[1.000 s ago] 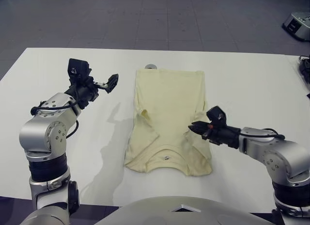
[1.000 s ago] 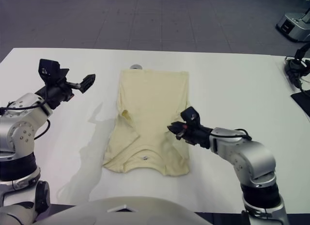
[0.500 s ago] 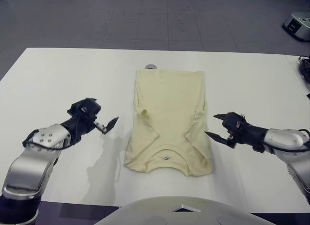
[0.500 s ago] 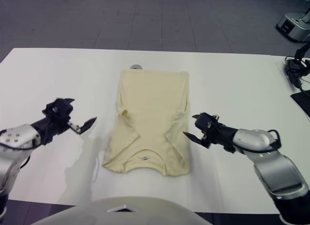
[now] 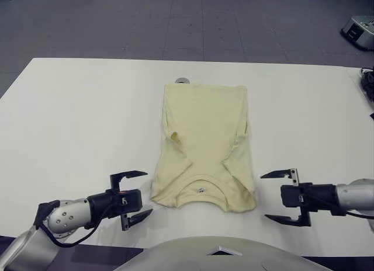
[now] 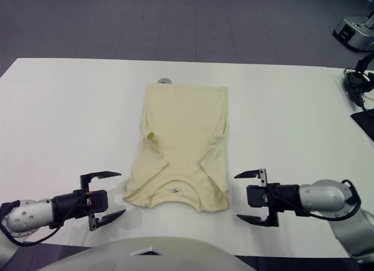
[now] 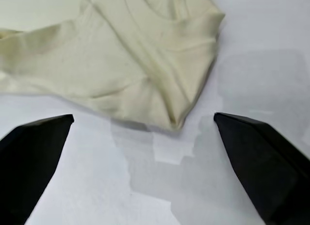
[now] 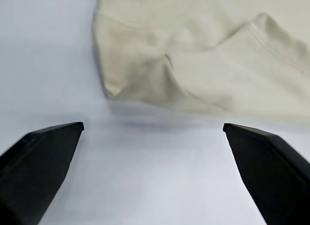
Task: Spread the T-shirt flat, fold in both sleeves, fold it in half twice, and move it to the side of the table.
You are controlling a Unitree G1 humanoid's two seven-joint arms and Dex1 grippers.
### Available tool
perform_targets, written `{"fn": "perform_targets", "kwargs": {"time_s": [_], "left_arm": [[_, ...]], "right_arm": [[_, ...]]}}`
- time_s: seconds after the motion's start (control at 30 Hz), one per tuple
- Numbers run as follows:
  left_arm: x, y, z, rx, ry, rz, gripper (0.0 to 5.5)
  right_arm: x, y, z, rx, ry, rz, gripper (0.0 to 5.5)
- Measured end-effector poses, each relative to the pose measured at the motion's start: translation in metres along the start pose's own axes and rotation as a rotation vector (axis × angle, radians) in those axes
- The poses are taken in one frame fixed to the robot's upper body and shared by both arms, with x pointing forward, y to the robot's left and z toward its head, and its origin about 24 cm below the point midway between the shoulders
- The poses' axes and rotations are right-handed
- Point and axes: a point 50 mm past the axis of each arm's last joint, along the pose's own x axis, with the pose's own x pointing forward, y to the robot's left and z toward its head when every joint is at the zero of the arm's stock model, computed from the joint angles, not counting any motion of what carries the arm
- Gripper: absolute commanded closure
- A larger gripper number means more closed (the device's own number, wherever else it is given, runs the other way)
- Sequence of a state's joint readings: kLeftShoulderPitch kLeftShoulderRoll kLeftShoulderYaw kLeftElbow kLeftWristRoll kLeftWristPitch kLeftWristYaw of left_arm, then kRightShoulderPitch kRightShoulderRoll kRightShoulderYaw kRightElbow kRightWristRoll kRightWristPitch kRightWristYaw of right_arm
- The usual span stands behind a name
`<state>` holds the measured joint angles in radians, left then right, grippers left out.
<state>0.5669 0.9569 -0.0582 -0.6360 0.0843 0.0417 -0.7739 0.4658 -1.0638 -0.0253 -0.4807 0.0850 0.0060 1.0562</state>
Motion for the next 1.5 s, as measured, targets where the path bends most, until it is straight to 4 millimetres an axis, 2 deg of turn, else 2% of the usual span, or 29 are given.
{"fn": "perform_targets", "kwargs": {"time_s": [0.13, 0.3, 0.53, 0.87, 0.93, 1.17, 1.37, 1.5], "left_arm": [[0.005, 0.000, 0.000, 0.075, -0.008, -0.010, 1.36], [0.010, 0.000, -0.001, 0.130, -0.008, -0.019, 2.33], [0.017, -0.001, -0.001, 0.149, -0.005, -0.018, 3.52], [0.020, -0.006, -0.002, 0.126, 0.005, -0.043, 5.49], [0.020, -0.007, -0.002, 0.123, 0.007, -0.048, 5.50], [0.016, -0.014, 0.005, 0.063, 0.012, -0.126, 5.50], [0.010, -0.023, 0.016, -0.047, 0.028, -0.243, 5.50], [0.005, -0.030, 0.023, -0.124, 0.014, -0.336, 5.50]], "right_arm": [[0.012, 0.007, 0.004, 0.009, -0.020, 0.015, 1.30], [0.017, 0.004, 0.007, -0.041, -0.018, -0.015, 2.19], [0.022, 0.004, 0.006, -0.054, -0.023, -0.042, 3.28], [0.022, 0.009, 0.005, -0.065, -0.019, -0.032, 5.16], [0.022, 0.008, 0.007, -0.073, -0.021, -0.036, 5.49], [0.013, -0.005, 0.013, -0.105, -0.019, -0.030, 5.49], [0.004, 0.012, 0.012, -0.015, 0.038, 0.219, 5.49], [0.001, 0.019, 0.015, 0.044, 0.048, 0.297, 5.49]]}}
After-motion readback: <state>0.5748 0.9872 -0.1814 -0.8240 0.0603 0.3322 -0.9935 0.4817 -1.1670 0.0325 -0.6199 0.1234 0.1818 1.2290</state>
